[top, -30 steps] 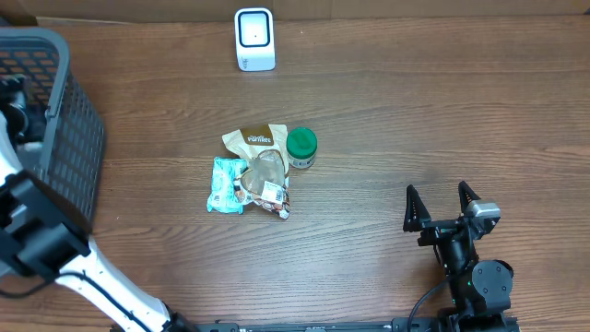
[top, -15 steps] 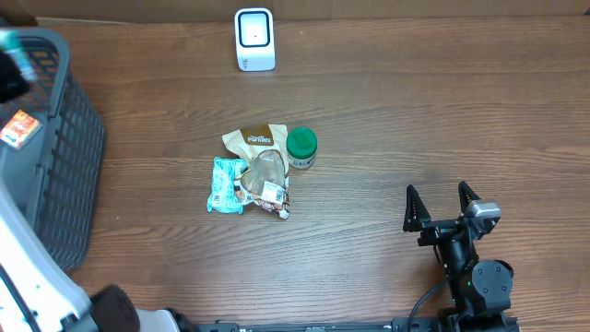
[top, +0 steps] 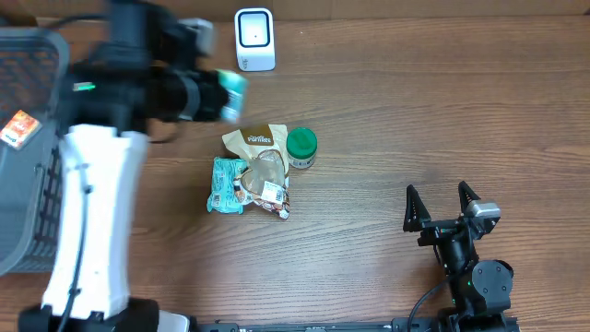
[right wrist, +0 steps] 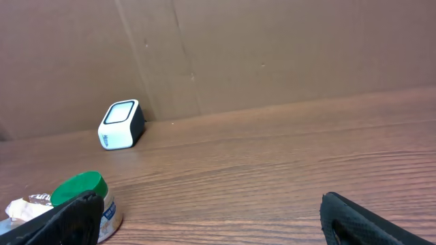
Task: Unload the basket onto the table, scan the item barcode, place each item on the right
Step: 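Grasp the small green box and lift it out of the basket, then set the green box down right of the jar and release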
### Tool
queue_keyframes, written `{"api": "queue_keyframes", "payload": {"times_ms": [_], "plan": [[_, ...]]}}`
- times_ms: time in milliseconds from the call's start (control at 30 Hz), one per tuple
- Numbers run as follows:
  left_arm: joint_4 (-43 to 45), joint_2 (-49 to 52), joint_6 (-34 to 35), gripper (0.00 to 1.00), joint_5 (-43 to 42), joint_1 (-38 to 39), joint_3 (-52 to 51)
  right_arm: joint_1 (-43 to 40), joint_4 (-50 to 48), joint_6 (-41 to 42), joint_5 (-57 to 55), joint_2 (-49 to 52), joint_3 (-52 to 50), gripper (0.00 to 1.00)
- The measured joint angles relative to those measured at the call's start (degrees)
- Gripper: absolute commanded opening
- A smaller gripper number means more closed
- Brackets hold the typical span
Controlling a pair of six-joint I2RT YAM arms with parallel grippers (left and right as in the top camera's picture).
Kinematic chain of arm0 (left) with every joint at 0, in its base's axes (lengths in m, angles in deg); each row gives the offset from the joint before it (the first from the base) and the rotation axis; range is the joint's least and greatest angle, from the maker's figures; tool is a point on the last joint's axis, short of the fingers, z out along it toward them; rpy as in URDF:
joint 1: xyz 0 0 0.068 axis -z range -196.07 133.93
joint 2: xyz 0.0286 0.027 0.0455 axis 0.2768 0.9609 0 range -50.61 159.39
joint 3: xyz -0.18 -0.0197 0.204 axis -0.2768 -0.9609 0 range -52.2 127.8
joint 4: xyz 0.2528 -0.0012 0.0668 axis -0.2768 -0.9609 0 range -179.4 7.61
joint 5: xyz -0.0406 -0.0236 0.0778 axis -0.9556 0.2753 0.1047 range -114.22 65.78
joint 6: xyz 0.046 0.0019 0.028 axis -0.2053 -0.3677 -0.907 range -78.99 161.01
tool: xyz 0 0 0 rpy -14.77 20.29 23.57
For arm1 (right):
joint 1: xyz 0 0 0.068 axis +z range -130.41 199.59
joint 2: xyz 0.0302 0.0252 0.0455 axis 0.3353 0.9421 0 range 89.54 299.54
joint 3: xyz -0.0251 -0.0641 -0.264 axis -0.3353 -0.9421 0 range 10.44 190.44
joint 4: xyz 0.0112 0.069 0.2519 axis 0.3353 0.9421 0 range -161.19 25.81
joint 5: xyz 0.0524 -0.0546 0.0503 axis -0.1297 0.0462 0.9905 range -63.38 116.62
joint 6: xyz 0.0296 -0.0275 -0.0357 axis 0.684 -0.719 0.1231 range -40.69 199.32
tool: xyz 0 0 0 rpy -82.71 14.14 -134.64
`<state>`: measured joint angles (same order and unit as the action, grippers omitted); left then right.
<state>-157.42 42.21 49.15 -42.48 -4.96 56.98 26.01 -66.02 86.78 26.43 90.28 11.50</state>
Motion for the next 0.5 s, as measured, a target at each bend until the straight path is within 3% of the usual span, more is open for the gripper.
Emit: {"api": "queue_keyframes", "payload": {"times_ms": [200,500], "plan": [[6.8,5.8,6.3,0.04,5.4,14.6,-7.9,0.0,0.0,0.0,0.0,0.0,0.0,1.00],[11.1,17.7,12.0,0.04,13.7,26.7,-10.0,0.0,0.0,0.0,0.0,0.0,0.0,1.00]]}}
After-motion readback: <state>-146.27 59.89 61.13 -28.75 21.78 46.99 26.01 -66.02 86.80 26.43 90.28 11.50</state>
